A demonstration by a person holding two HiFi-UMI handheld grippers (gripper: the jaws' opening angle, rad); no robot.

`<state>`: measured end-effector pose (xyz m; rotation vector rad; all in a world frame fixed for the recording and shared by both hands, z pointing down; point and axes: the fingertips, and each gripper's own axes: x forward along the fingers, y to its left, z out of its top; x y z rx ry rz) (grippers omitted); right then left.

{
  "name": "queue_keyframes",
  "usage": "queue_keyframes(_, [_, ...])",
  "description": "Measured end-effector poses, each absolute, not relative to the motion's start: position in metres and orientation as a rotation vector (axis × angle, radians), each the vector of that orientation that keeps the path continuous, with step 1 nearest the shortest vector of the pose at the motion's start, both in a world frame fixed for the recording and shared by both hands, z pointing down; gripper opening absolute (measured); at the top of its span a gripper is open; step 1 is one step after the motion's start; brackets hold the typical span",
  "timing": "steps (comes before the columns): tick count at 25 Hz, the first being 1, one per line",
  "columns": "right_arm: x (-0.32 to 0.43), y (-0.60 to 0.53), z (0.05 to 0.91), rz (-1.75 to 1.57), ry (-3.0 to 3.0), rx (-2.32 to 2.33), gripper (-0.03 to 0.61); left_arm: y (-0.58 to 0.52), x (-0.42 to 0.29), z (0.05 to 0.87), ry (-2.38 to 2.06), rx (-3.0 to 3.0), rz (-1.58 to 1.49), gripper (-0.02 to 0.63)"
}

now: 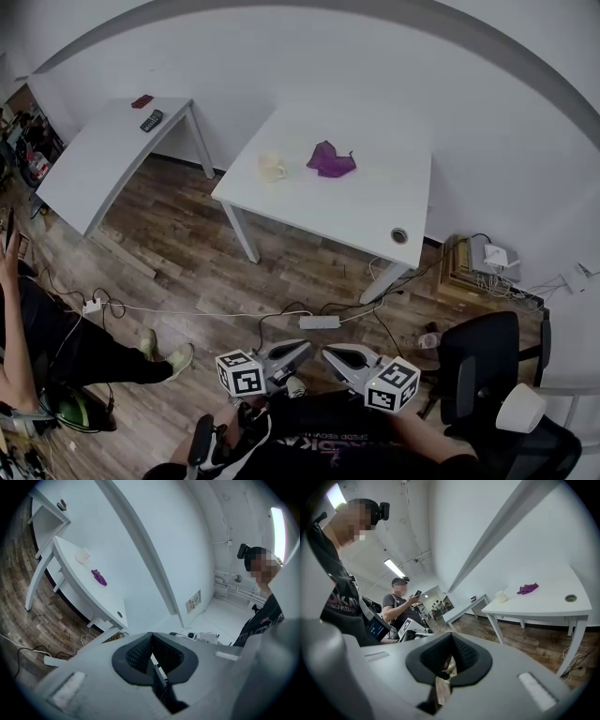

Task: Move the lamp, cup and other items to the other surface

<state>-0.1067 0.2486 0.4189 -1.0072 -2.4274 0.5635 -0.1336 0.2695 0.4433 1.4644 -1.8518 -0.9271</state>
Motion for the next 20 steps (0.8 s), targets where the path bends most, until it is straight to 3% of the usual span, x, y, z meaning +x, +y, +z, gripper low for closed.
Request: queue_keyframes(20, [-0.096,0.244,0.417,0.58,-2.442,-0.996,0.0,0.27,-0.123,0.436,-1.867,1.493,-0.928,0.0])
